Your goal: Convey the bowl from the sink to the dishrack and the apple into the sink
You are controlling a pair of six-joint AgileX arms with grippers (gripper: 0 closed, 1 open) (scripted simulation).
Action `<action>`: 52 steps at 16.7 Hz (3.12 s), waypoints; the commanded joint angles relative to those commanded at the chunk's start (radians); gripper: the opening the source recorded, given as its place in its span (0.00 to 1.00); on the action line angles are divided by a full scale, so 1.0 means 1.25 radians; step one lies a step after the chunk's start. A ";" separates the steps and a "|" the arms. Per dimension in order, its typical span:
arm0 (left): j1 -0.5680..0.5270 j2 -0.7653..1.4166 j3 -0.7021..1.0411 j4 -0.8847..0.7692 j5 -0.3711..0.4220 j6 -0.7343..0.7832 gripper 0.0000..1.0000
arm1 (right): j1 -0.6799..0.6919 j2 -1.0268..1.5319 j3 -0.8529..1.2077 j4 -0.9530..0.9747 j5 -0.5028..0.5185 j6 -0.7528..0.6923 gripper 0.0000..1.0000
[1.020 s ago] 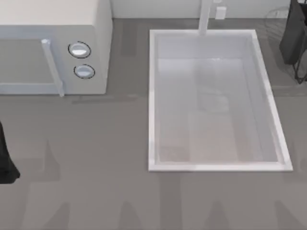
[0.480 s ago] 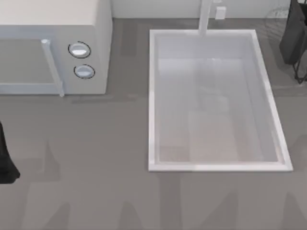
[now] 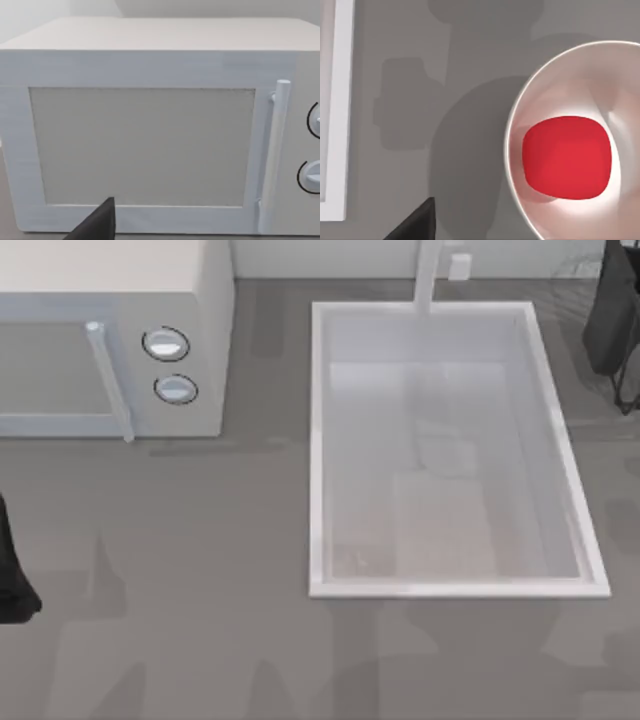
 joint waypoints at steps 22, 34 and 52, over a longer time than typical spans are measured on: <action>0.000 0.000 0.000 0.000 0.000 0.000 1.00 | -0.070 0.543 0.347 -0.260 0.001 -0.071 1.00; 0.000 0.000 0.000 0.000 0.000 0.000 1.00 | -0.073 0.664 0.194 0.011 -0.001 -0.066 1.00; 0.000 0.000 0.000 0.000 0.000 0.000 1.00 | -0.073 0.664 0.194 0.011 -0.001 -0.066 0.00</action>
